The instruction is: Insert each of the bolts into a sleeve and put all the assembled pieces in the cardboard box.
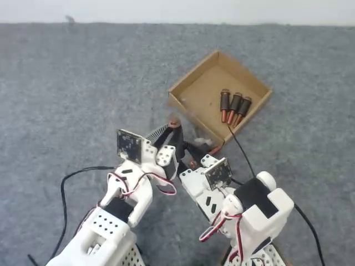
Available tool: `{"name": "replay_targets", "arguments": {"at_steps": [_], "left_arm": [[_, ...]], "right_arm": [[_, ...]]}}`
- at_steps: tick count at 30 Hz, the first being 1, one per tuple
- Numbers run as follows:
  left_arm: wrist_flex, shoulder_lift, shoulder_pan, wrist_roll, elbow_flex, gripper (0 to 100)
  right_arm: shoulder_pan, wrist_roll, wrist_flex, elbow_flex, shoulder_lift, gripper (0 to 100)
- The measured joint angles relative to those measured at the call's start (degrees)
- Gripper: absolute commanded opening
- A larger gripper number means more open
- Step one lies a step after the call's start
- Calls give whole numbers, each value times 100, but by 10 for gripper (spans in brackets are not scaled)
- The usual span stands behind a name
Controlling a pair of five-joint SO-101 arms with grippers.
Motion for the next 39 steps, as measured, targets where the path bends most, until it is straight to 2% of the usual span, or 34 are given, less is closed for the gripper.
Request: {"name": "replay_targets", "arguments": {"at_steps": [6, 14, 25, 39], "left_arm": [[721, 0, 229, -211, 35, 12], [774, 0, 246, -211, 35, 19], [993, 9, 123, -264, 44, 261], [1143, 0, -26, -264, 44, 264]], "right_arm": [[88, 0, 0, 9, -9, 6], [149, 0, 0, 9, -9, 6], [264, 18, 0, 0, -18, 6], [281, 18, 176, 0, -44, 6]]}}
